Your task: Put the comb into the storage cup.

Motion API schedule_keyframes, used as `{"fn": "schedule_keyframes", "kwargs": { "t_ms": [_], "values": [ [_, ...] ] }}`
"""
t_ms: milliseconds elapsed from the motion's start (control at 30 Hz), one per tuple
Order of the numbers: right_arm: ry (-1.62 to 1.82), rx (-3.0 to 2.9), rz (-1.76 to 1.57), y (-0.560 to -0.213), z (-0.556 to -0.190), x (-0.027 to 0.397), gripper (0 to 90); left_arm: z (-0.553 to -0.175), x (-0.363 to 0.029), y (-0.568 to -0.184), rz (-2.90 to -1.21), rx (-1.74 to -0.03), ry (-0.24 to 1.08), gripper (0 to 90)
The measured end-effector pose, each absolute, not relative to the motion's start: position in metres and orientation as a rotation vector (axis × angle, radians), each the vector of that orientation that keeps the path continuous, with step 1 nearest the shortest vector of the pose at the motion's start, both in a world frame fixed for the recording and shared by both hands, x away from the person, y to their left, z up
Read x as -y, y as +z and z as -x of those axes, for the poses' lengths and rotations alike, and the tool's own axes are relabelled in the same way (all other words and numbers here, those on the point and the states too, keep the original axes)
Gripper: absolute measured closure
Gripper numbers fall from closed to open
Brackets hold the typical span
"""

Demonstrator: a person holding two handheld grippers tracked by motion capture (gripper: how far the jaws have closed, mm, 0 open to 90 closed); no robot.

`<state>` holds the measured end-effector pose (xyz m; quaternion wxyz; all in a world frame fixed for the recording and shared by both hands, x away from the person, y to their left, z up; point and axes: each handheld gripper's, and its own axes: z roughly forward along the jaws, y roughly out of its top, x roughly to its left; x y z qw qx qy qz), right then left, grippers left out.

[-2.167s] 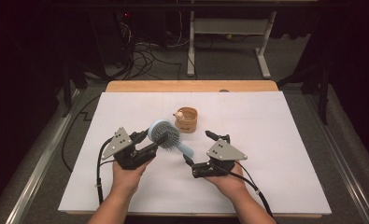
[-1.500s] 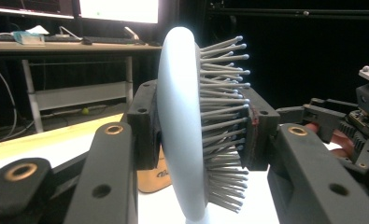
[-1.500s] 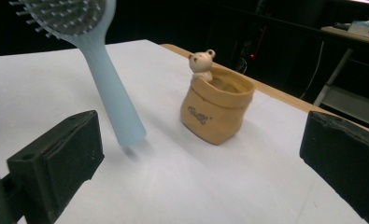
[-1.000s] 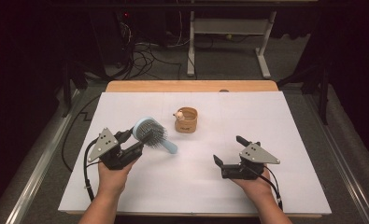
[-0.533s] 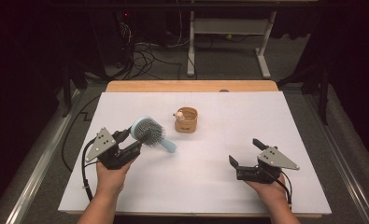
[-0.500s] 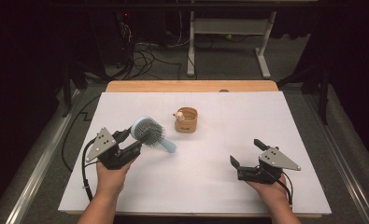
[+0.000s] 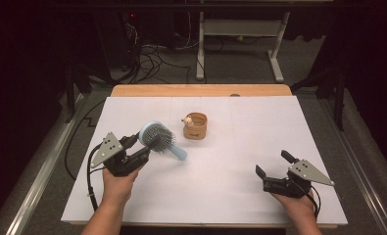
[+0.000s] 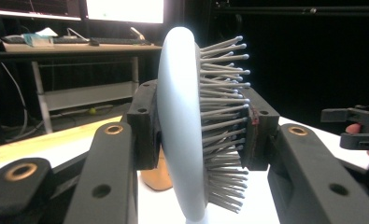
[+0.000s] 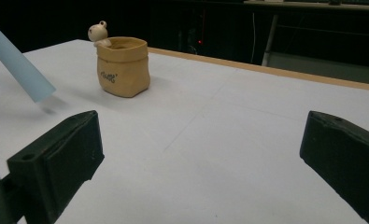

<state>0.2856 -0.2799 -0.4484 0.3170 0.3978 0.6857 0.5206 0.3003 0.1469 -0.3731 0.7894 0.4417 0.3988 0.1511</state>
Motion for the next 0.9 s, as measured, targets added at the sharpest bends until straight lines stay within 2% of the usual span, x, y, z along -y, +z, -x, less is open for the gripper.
{"fn": "schedule_keyframes", "kwargs": {
  "t_ms": [900],
  "values": [
    [1.372,-1.821,-1.025,-0.449,-0.287,0.275,0.1,-0.313,-0.129,-0.340,-0.908,-0.825,0.304,57.6]
  ]
}}
